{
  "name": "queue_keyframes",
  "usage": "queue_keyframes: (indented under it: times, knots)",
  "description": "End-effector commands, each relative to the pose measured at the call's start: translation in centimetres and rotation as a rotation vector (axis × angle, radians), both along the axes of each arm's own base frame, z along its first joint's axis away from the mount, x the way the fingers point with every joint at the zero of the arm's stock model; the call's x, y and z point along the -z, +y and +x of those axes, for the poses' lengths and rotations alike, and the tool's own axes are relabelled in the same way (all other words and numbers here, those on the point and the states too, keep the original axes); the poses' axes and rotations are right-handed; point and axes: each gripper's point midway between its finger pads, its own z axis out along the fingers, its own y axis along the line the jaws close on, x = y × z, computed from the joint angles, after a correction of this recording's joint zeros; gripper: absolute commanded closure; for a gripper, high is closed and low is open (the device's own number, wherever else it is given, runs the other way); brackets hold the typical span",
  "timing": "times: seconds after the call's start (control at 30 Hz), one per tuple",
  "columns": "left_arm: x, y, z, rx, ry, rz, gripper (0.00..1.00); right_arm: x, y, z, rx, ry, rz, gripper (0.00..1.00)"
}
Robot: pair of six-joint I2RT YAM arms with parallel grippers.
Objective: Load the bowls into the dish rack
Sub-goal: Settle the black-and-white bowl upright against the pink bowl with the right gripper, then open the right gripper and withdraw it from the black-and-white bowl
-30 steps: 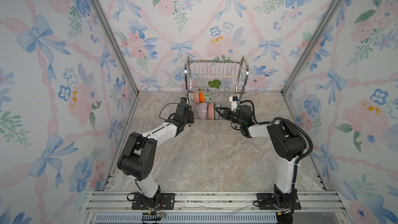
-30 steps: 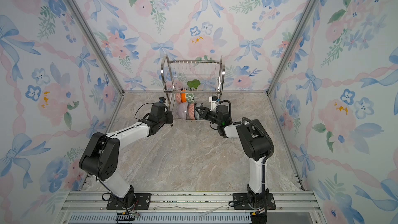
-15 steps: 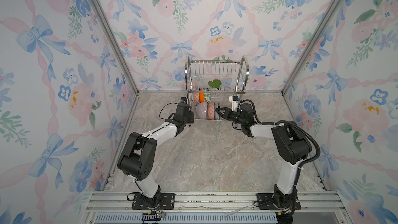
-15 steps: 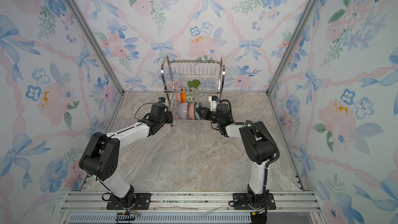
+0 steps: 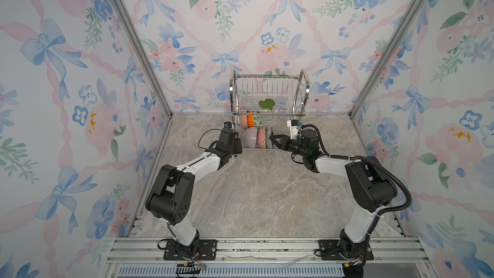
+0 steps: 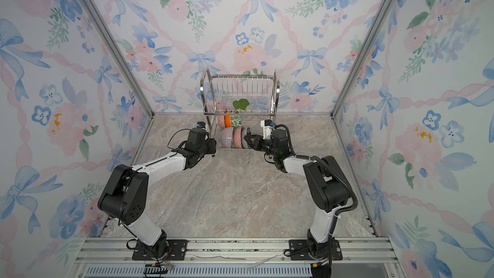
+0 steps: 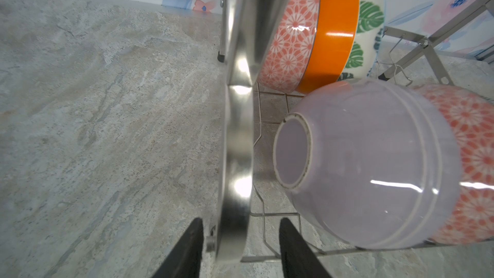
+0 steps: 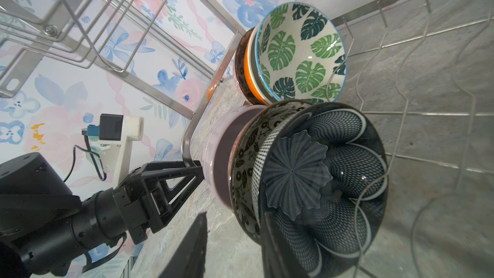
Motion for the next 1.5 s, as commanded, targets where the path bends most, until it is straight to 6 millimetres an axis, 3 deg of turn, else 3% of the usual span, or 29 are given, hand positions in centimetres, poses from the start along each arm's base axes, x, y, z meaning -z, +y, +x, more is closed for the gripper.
queue_keyframes:
  times: [0.0,0.13,0.17,0.2,0.43,0.47,0.5,0.97,1.07,1.17,1.37,1.47]
  knots:
    - [-1.2,0.4,-0.7,-0.011,-0.019,0.004,0.40,-0.3,-1.0,-0.4,0.028,-0.022,-0.043,0.61]
    - [-1.5,0.6,-0.9,-0.018,-0.024,0.005,0.37,-0.8,-1.2,-1.0,0.035,-0.032,-0.040,0.56]
    - [-1.5,0.6,-1.0,-0.018,-0.024,0.006,0.24,-0.7,-1.3,-1.2,0.038,-0.034,-0.045,0.55]
    - [-1.6,0.6,-1.0,-0.021,-0.027,0.007,0.21,-0.8,-1.3,-1.4,0.039,-0.039,-0.051,0.54]
    - [-2.0,0.9,-1.5,-0.034,-0.034,0.017,0.13,-0.8,-1.7,-2.6,0.051,-0.049,-0.094,0.51]
    - [-2.1,0.9,-1.6,-0.036,-0.036,0.017,0.04,-1.6,-1.8,-2.8,0.054,-0.064,-0.088,0.51]
    - [-2.3,0.9,-1.7,-0.036,-0.040,0.017,0.02,-1.8,-1.9,-3.0,0.052,-0.081,-0.104,0.50]
    - [-4.8,1.7,-3.2,-0.066,-0.097,0.023,0.02,-2.4,-2.8,-4.7,0.075,-0.117,-0.196,0.32]
    - [-5.8,2.2,-3.7,-0.083,-0.128,0.021,0.02,-2.4,-3.0,-5.0,0.080,-0.121,-0.219,0.22]
    - [-7.2,2.8,-4.3,-0.100,-0.177,0.011,0.02,-2.5,-3.1,-5.4,0.079,-0.129,-0.246,0.01]
    - [-10.0,4.6,-5.3,-0.154,-0.267,0.040,0.02,-2.9,-4.0,-6.2,0.105,-0.146,-0.317,0.04]
    - [-12.4,7.7,-6.1,-0.267,-0.340,0.113,0.02,-3.7,-5.2,-6.5,0.152,-0.162,-0.361,0.04]
